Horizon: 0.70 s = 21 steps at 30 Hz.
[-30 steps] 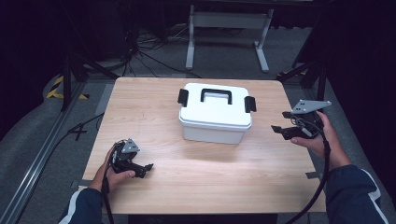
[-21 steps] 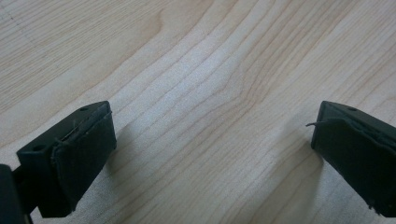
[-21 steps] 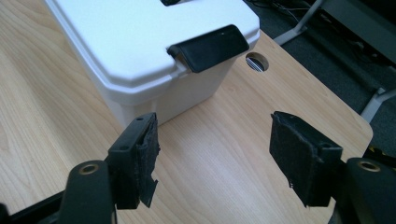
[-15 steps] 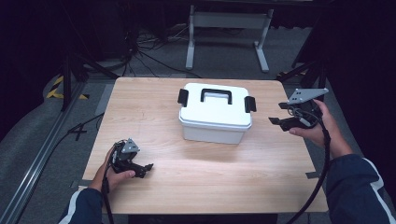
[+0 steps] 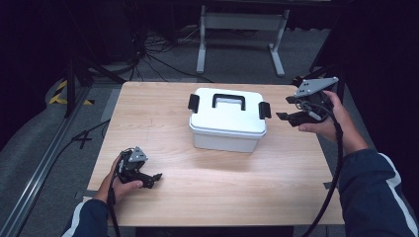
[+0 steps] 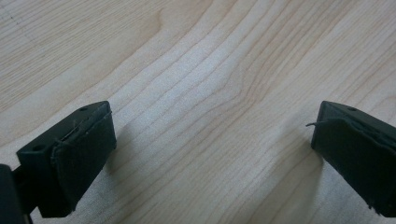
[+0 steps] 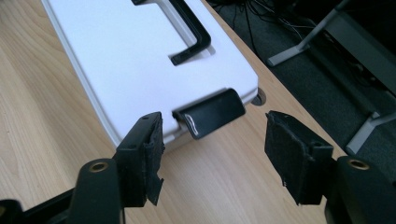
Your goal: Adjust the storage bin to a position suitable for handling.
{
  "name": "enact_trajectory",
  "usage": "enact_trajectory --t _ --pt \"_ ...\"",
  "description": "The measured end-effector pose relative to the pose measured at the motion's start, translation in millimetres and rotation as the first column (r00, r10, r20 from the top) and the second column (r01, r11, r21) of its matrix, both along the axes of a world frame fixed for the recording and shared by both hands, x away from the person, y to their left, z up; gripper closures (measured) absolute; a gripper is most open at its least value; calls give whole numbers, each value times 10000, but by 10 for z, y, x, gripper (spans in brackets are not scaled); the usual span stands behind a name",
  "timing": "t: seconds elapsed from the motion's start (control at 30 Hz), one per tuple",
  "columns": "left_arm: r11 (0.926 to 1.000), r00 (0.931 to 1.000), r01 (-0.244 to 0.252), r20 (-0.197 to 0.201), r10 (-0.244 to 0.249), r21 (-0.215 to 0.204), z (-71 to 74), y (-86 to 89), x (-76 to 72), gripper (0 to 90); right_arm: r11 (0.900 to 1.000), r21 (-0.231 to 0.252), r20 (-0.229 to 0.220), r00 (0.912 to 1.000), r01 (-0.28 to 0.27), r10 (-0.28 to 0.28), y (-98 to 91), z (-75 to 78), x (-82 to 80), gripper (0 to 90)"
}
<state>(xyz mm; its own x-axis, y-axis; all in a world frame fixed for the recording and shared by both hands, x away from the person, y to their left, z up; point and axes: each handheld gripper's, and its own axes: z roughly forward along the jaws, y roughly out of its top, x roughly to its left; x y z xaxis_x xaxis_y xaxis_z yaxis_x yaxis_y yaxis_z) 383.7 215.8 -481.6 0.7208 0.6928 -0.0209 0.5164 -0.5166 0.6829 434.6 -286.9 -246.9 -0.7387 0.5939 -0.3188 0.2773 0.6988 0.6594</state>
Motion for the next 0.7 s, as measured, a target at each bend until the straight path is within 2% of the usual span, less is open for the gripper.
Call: enact_trajectory --t 0.17,0.33,0.5,0.7 --pt "10000 10000 40 66 -40 31 0 15 -15 3 9987 -343 -3 9993 -366 367 214 62 86 391" --pt "10000 10000 -16 70 16 21 -5 50 -65 4 9957 -630 -162 9976 -684 675 416 46 218 397" --pt "9999 9999 -146 16 146 -34 -8 71 -107 4 9931 -759 -369 9956 -889 863 536 18 323 392" --pt "9998 9997 -187 163 187 -7 -11 80 -114 4 9899 -892 -566 9928 -1100 1052 659 -22 500 375"
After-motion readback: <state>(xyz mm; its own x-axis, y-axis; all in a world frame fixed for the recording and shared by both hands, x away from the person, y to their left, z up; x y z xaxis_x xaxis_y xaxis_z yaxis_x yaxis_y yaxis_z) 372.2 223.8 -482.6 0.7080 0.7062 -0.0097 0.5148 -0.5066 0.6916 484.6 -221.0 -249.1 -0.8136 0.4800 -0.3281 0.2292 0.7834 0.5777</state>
